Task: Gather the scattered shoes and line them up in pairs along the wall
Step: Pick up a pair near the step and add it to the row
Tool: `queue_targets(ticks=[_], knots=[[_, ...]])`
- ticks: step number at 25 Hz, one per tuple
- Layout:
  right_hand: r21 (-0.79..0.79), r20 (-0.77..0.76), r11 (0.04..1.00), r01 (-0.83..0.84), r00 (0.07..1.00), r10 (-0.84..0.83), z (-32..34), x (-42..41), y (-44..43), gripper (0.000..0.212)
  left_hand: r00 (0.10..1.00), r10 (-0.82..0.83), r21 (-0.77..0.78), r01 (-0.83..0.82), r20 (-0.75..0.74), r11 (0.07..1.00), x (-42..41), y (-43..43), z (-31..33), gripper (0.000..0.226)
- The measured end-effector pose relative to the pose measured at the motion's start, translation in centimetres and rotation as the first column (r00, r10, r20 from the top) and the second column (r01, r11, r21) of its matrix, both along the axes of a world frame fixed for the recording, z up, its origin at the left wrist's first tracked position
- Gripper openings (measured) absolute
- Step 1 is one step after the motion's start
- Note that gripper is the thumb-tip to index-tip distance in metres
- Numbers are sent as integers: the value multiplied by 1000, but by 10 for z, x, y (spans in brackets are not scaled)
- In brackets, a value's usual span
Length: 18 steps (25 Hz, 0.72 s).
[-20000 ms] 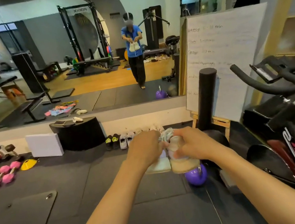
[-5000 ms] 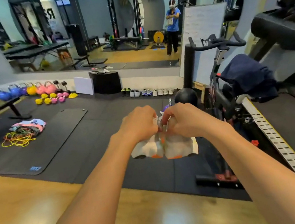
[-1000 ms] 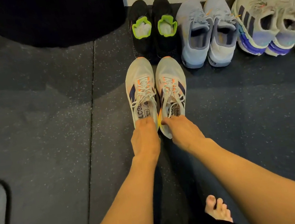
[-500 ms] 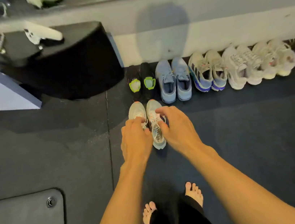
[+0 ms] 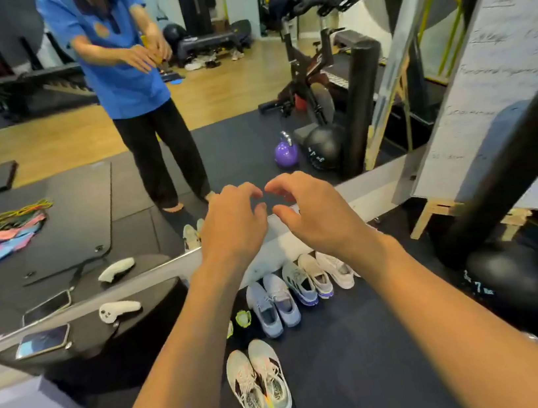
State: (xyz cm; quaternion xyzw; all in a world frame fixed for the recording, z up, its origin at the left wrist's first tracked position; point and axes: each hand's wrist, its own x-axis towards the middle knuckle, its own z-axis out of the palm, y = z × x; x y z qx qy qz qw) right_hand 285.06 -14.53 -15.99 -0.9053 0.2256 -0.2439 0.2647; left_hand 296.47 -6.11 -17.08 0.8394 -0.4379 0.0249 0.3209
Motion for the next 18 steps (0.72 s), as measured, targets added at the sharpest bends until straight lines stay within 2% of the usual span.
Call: queue_targets(ticks=[3, 7, 12, 18], knots=[[-85, 35, 978, 191, 981, -189, 62, -47, 4, 30, 981, -167, -134, 179, 101, 975, -27, -16, 67, 23], [-168, 89, 896, 410, 912, -400, 120, -134, 18, 37, 898, -404, -159, 430, 174, 889, -96, -42, 125, 23], [-210, 162, 704, 679, 734, -659, 165, -300, 52, 35, 727, -635, -217, 686, 261, 695, -260, -51, 173, 22], [-222, 205, 451, 864, 494, -845, 179, -515, 137, 30, 515, -816, -234, 855, 264, 464, -478, -17, 195, 20]])
